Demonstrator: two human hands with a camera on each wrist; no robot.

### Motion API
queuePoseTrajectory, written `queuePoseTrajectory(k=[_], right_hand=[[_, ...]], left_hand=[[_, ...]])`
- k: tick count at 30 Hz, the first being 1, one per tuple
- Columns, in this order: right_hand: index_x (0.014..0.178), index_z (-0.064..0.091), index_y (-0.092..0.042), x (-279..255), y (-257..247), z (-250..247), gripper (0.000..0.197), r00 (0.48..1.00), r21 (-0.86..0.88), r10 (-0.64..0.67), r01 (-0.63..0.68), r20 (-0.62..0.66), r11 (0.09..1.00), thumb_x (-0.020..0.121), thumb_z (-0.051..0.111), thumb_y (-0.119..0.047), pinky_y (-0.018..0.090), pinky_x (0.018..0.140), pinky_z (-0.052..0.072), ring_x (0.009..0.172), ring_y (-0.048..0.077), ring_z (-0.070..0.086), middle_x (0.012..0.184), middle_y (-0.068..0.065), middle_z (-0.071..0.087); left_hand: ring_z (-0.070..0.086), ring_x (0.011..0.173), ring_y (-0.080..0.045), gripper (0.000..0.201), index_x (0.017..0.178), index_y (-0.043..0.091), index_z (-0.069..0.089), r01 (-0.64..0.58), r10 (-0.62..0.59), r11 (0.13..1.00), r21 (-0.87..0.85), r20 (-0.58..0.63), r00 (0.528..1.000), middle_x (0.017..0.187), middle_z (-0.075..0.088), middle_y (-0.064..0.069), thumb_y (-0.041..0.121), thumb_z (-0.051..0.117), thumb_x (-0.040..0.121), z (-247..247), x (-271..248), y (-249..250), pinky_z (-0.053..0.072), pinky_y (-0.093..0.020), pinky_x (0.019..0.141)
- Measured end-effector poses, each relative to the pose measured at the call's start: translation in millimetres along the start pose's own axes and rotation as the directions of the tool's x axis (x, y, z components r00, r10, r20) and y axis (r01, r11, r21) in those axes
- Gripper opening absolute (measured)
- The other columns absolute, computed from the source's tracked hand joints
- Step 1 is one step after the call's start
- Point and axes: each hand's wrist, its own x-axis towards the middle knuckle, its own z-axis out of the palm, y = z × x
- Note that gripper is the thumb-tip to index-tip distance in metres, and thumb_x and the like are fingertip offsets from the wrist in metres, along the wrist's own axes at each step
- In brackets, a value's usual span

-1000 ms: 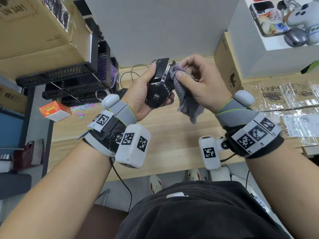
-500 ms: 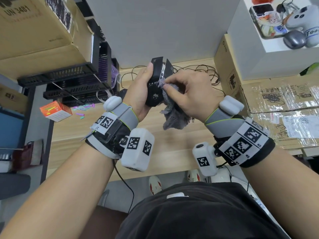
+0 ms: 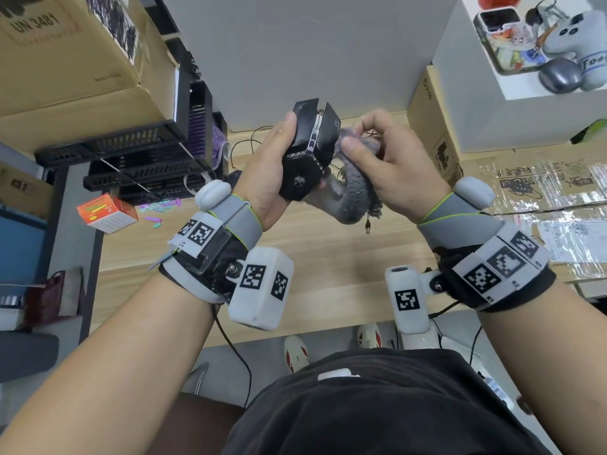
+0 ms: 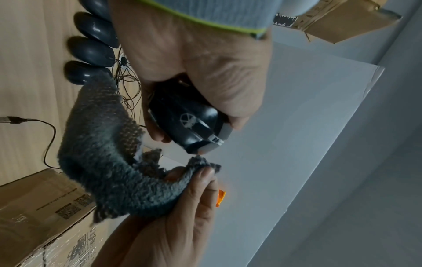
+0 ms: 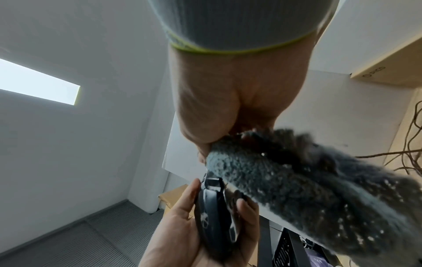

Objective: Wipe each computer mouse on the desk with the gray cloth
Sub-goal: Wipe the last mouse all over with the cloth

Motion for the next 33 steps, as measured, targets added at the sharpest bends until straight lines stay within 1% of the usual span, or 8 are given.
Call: queuePoseTrajectory(k=[7, 10, 14, 17, 21, 26, 29, 33], right_hand=[[0.093, 0.074, -0.018, -6, -9, 0, 0.012, 0.989, -0.012, -0.144, 0.143, -0.019, 0.99, 0.085, 0.073, -0.028, 0.046, 0.073, 0.053, 0.076, 0.023, 0.067, 0.083, 0.004, 0.073], [0.091, 0.073, -0.021, -8, -7, 2, 0.007, 0.985, -0.038, -0.169, 0.169, -0.013, 0.985, 0.085, 0.073, -0.025, 0.04, 0.071, 0.053, 0.071, 0.018, 0.064, 0.088, -0.004, 0.072], [0.104, 0.066, -0.025, -4, -1, 2, 0.027, 0.993, -0.086, -0.117, 0.117, -0.004, 0.989, 0.078, 0.074, -0.025, 0.044, 0.078, 0.053, 0.076, 0.023, 0.063, 0.093, -0.005, 0.068], [0.097, 0.072, -0.024, -2, -1, 2, 0.019, 0.99, -0.146, -0.142, 0.141, 0.002, 0.979, 0.078, 0.075, -0.023, 0.036, 0.081, 0.053, 0.082, 0.011, 0.065, 0.088, -0.008, 0.071], [0.089, 0.076, -0.023, -1, -3, 6, 0.009, 0.982, -0.178, -0.187, 0.182, -0.007, 0.967, 0.081, 0.074, -0.022, 0.031, 0.075, 0.05, 0.077, 0.008, 0.062, 0.08, -0.006, 0.071], [0.087, 0.072, -0.022, -1, -7, 11, 0.011, 0.975, -0.202, -0.181, 0.152, -0.132, 0.967, 0.077, 0.076, -0.025, 0.03, 0.069, 0.051, 0.065, 0.008, 0.058, 0.076, -0.004, 0.069], [0.079, 0.067, -0.019, -2, -9, 15, 0.014, 0.969, -0.177, -0.137, 0.101, -0.205, 0.979, 0.074, 0.078, -0.026, 0.024, 0.06, 0.048, 0.056, 0.013, 0.055, 0.064, -0.002, 0.065], [0.078, 0.075, -0.023, -3, -8, 17, 0.007, 0.976, -0.193, -0.159, 0.13, -0.145, 0.973, 0.075, 0.079, -0.027, 0.015, 0.061, 0.043, 0.062, 0.009, 0.058, 0.065, -0.005, 0.068]], left_hand=[[0.058, 0.063, -0.033, 0.062, 0.132, 0.004, 0.051, -0.107, 0.095, 0.979, 0.176, 0.074, 0.993, 0.093, 0.063, -0.017, 0.056, 0.036, 0.101, 2, 8, -2, 0.025, -0.034, 0.051], [0.056, 0.07, -0.037, 0.054, 0.129, 0.011, 0.055, -0.124, 0.113, 0.975, 0.185, 0.065, 0.991, 0.095, 0.064, -0.019, 0.054, 0.035, 0.104, 1, 9, 0, 0.028, -0.032, 0.051], [0.055, 0.069, -0.038, 0.05, 0.127, 0.015, 0.054, -0.123, 0.117, 0.975, 0.184, 0.044, 0.992, 0.098, 0.061, -0.023, 0.055, 0.037, 0.103, 0, 12, -2, 0.03, -0.031, 0.05], [0.057, 0.068, -0.033, 0.053, 0.131, 0.01, 0.051, -0.127, 0.121, 0.977, 0.169, 0.04, 0.992, 0.099, 0.062, -0.024, 0.054, 0.037, 0.104, -2, 14, -4, 0.035, -0.026, 0.05], [0.059, 0.068, -0.03, 0.053, 0.132, 0.005, 0.05, -0.126, 0.122, 0.981, 0.148, 0.033, 0.992, 0.098, 0.061, -0.022, 0.049, 0.036, 0.107, -3, 13, -5, 0.04, -0.025, 0.049], [0.056, 0.066, -0.034, 0.053, 0.127, 0.009, 0.049, -0.13, 0.128, 0.969, 0.211, 0.023, 0.992, 0.091, 0.062, -0.021, 0.055, 0.039, 0.103, -1, 14, -6, 0.028, -0.032, 0.051], [0.055, 0.06, -0.027, 0.042, 0.12, 0.013, 0.051, -0.131, 0.134, 0.969, 0.212, -0.003, 0.991, 0.085, 0.065, -0.009, 0.051, 0.04, 0.104, 1, 11, -6, 0.028, -0.031, 0.052], [0.055, 0.062, -0.022, 0.05, 0.125, 0.005, 0.051, -0.128, 0.135, 0.981, 0.145, -0.039, 0.99, 0.089, 0.063, -0.011, 0.05, 0.043, 0.102, -1, 12, -8, 0.036, -0.027, 0.053]])
